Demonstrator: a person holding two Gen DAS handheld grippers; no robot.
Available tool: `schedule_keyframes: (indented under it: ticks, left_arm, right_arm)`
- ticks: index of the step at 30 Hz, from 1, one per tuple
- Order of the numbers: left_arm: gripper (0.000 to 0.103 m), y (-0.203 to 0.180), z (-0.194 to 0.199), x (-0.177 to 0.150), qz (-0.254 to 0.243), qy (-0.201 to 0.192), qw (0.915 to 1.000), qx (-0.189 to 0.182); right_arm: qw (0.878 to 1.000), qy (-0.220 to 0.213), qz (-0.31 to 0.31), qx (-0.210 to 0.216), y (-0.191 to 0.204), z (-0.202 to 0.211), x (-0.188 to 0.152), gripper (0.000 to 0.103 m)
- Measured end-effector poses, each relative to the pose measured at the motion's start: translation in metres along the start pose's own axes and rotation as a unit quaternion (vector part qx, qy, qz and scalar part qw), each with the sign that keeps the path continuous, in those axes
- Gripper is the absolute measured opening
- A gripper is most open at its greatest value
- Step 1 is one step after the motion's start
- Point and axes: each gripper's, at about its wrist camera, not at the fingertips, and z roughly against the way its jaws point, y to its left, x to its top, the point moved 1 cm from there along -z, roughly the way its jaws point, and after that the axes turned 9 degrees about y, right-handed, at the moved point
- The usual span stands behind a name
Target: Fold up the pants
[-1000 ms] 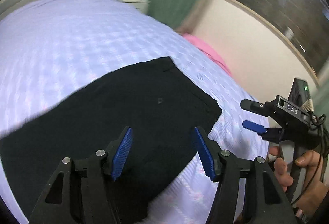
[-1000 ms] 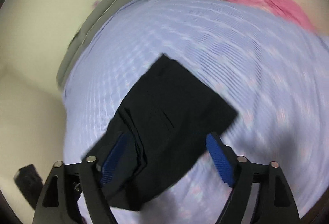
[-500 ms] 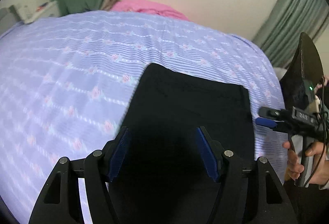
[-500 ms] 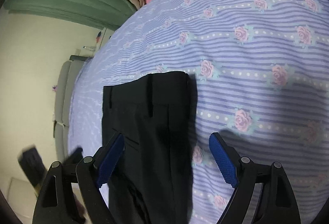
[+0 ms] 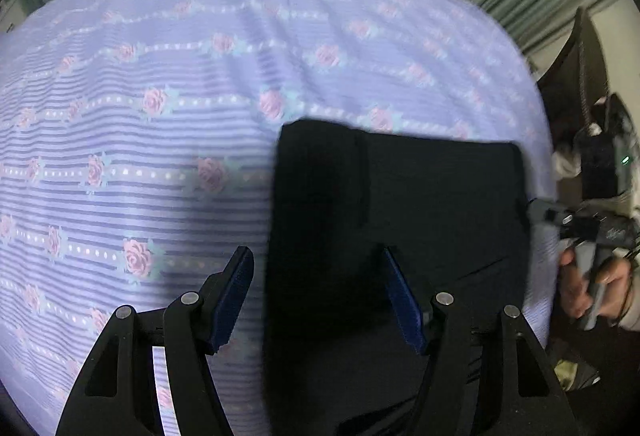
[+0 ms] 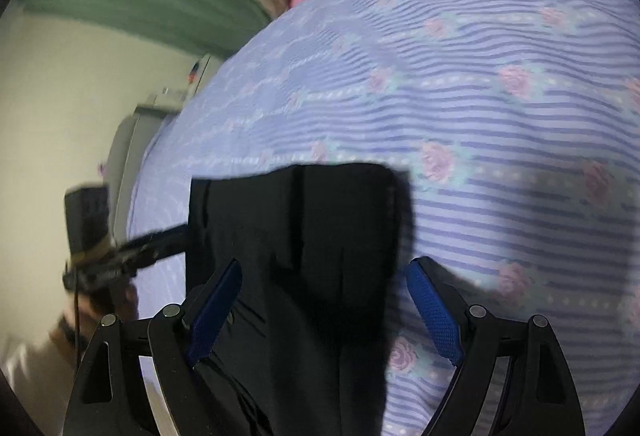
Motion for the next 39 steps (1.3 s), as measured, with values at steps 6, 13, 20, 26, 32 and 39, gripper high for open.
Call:
schedule_keyframes:
  ticks: [6,13,20,26,32,39]
  left_arm:
    - [0.074,0.02,-0.019,-0.001,0.016,0.021,0.9993,-0.026]
    - [0.103,0.016,-0.038,0.012,0.004,0.042,0.9975,-0.057]
    - [0.057,0.014,-0.027,0.023,-0.009,0.018,0.9942,-0.106]
    - [0.05,0.009,-0.032,0.027,-0.005,0.025,0.9904,-0.136]
    - [0.056,0.01,-0.048,0.041,0.003,0.042,0.989,-0.142]
    - [0.023,-0.002,-0.019,0.023,-0.043,0.007,0.9893,-0.139]
  right_arm:
    - [0.999,0.015,0.021,0.02,0.001,-0.01,0.008,0.086]
    - [0.995,0.052,0.049,0.063,0.003,-0.025,0.017,0.088]
    - [0.993,0.062,0.062,0.085,0.003,-0.021,0.016,0.088]
    - [0.989,0.073,0.07,0.105,0.001,-0.02,0.015,0.086]
    - [0.984,0.097,0.068,0.134,-0.002,-0.035,0.024,0.078]
    - [0.981,0.095,0.085,0.149,0.009,-0.023,0.015,0.018]
